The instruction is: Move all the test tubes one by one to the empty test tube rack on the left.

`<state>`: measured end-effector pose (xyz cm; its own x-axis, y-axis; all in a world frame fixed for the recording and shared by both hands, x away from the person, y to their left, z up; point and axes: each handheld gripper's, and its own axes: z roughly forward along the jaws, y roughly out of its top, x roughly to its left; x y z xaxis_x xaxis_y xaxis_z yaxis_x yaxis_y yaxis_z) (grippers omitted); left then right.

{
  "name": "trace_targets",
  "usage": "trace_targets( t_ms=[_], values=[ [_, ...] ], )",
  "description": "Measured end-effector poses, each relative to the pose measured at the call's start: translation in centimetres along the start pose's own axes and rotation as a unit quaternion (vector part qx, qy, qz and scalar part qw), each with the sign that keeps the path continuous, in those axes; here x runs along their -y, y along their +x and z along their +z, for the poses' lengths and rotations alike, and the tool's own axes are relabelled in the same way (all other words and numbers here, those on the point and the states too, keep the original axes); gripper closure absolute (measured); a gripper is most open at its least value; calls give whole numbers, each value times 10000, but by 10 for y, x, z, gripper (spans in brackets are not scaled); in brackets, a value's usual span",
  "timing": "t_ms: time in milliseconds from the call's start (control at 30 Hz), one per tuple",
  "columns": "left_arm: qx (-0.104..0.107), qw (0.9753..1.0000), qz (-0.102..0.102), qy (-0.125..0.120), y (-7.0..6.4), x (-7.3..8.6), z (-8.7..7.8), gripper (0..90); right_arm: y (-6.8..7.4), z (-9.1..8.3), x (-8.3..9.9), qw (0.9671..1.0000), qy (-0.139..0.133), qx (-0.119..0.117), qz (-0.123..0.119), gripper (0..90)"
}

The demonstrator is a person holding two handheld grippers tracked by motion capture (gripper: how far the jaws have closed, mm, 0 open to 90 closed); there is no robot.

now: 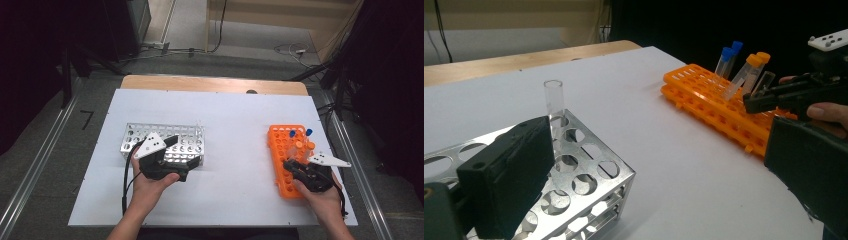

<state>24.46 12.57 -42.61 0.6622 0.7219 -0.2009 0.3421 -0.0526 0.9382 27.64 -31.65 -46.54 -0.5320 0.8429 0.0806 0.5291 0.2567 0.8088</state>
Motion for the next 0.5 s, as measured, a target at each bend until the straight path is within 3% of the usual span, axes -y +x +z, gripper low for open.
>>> trace_targets(
  t_ms=[233,500],
  values=[
    [36,10000,16,-24,-4,-2,1,0,3,-19,-9,9992,-400,53,-54,740],
    [116,9999,46,-66,-10,-6,3,1,22,-28,-31,9973,-659,-196,-243,740]
  ],
)
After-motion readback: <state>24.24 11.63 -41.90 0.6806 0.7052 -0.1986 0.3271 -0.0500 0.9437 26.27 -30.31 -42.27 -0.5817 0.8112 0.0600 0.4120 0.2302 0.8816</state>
